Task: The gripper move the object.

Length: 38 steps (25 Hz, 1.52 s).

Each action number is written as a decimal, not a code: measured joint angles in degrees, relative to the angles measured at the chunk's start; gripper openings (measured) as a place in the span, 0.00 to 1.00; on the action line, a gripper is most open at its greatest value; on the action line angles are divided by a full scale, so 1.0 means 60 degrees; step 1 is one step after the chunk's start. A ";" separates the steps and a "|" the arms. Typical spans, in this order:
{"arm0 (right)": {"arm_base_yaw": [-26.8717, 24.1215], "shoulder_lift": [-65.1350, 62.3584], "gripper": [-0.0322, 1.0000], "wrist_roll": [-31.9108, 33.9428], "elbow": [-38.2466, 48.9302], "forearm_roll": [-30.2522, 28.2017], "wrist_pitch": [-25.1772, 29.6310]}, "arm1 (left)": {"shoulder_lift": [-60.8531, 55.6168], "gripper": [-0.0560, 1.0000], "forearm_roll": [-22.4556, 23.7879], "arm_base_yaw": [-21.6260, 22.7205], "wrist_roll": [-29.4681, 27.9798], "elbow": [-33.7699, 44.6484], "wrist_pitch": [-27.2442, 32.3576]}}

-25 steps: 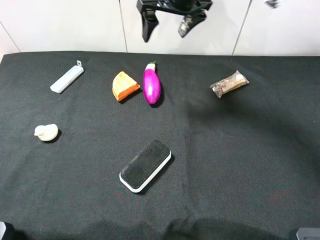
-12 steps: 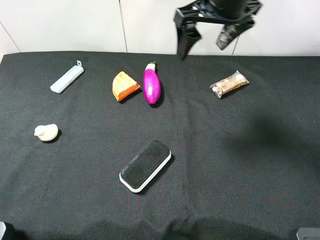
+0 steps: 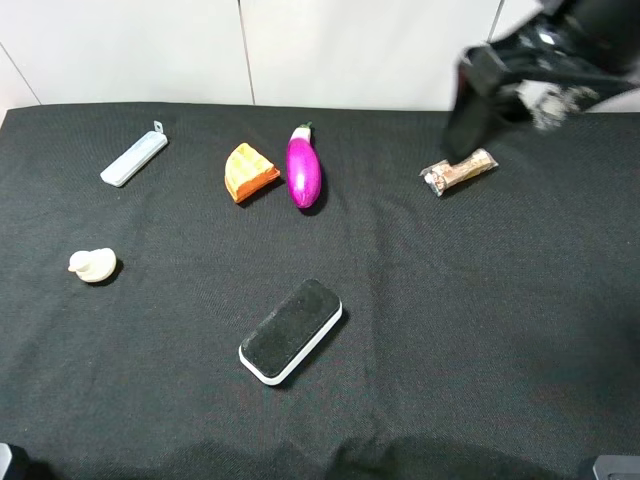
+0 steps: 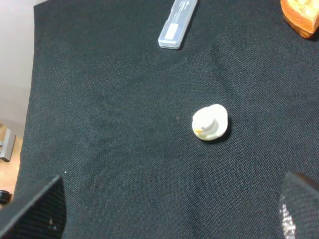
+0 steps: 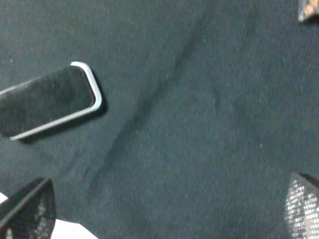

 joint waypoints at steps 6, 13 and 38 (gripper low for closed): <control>0.0000 -0.1930 0.70 0.0019 0.1514 -0.0033 0.0011 | 0.0000 0.91 0.0000 0.0000 0.0000 0.0000 0.0000; 0.0000 -0.3998 0.70 0.0231 0.2336 0.0013 0.0028 | 0.0000 0.91 0.0000 0.0000 0.0000 0.0000 0.0000; -0.4353 -0.8912 0.70 0.0439 0.5376 -0.1153 -0.0593 | 0.0000 0.91 0.0000 0.0000 0.0000 0.0000 0.0000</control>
